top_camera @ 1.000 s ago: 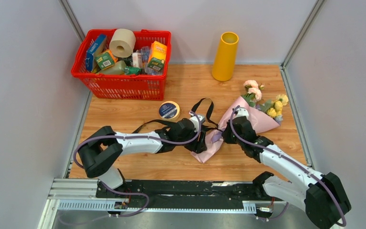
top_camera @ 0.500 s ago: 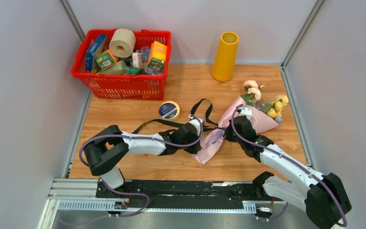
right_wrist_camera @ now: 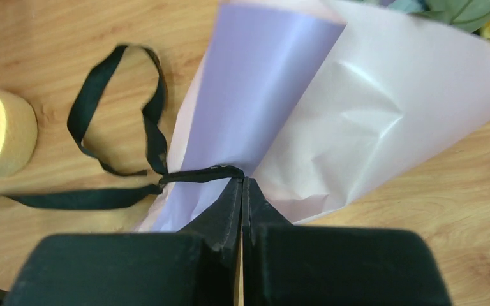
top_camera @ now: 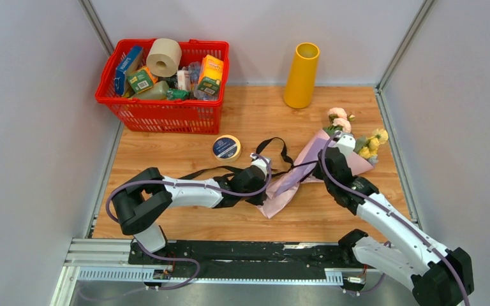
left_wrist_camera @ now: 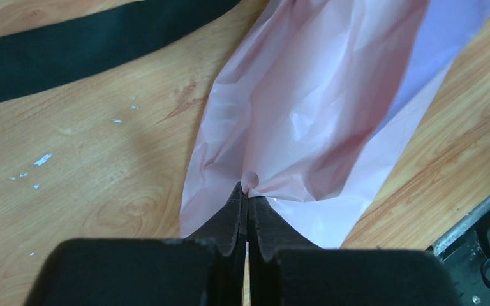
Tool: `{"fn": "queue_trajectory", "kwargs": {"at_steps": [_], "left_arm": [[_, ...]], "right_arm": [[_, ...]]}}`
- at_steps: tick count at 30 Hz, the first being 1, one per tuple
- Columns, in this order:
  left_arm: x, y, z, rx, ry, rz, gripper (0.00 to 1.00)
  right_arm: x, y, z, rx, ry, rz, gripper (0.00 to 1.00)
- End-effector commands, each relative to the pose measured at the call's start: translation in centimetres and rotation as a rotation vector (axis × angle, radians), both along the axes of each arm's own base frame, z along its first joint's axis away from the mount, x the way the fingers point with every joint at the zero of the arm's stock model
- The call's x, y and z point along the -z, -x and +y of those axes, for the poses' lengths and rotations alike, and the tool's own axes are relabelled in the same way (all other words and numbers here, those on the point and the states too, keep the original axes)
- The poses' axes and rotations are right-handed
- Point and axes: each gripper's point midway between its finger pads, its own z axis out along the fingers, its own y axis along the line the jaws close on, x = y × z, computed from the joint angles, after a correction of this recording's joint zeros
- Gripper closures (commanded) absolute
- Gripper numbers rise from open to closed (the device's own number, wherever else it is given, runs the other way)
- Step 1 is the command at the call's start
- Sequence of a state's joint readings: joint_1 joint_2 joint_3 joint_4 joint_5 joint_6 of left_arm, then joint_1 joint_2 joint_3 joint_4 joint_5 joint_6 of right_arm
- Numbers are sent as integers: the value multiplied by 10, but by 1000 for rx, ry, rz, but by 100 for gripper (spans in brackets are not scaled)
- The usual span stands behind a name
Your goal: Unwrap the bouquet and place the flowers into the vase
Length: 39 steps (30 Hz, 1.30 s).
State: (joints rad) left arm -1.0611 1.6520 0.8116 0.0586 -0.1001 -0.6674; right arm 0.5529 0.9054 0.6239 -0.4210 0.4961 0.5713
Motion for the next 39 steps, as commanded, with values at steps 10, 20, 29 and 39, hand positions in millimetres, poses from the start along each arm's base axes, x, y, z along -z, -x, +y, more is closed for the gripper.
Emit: {"fn": "queue_trajectory", "kwargs": {"at_steps": [10,20,29,39], "left_arm": [[31,10,33,-40,-166,46,100],[38,14,40,-56,-181,55,100],[37,17,37,-55,-166,56,100],[28,16,33,-61,-130,39,100]], "right_arm": [[-102,-18,-23,105,7,-212,100],[-186,-33,-60,234,73,-346,100],[-309,-29,-88,337,91,-572,100],[-485,-19,-84,291,35,-965,100]]}}
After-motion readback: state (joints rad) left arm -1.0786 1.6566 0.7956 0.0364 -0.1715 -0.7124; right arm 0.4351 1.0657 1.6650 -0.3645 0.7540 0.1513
